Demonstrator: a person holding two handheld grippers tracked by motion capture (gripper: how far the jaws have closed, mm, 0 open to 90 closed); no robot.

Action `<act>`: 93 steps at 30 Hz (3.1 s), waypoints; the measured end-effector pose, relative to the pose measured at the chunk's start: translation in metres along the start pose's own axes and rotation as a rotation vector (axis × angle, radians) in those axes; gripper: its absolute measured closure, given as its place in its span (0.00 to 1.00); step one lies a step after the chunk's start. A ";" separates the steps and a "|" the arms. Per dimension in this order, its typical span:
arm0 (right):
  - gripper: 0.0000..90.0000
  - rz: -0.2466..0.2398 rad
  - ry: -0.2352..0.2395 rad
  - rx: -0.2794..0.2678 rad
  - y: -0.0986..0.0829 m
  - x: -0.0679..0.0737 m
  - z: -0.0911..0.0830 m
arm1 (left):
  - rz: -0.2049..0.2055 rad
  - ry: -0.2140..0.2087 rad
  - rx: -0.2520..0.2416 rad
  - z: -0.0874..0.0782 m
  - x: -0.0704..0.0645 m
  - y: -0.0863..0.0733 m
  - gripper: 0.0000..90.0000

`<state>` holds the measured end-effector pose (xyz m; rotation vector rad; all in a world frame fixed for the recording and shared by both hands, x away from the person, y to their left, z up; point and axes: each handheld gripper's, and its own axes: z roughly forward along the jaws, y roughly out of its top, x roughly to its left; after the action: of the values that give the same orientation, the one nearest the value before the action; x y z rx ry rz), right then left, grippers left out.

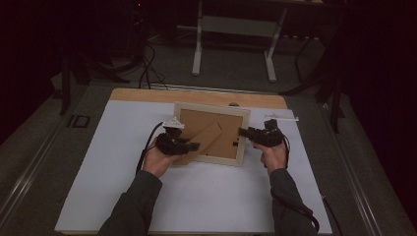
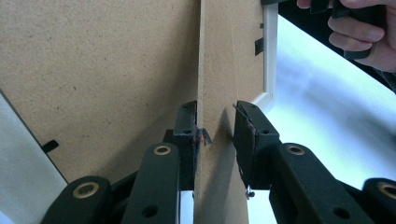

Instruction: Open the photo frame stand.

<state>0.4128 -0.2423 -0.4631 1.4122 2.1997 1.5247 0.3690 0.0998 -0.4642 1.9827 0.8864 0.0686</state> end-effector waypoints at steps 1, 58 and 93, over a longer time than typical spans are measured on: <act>0.68 0.001 -0.001 0.002 0.001 0.000 0.000 | 0.003 -0.002 -0.003 -0.001 -0.001 0.001 0.81; 0.65 -0.135 -0.122 -0.015 0.023 0.025 0.003 | 0.028 0.058 -0.029 0.006 -0.011 0.012 0.89; 0.58 -0.208 -0.099 -0.060 0.013 0.034 -0.005 | 0.051 0.082 0.003 0.019 -0.018 -0.007 0.91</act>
<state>0.3989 -0.2198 -0.4378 1.1727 2.1466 1.4070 0.3591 0.0770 -0.4755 2.0171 0.8884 0.1792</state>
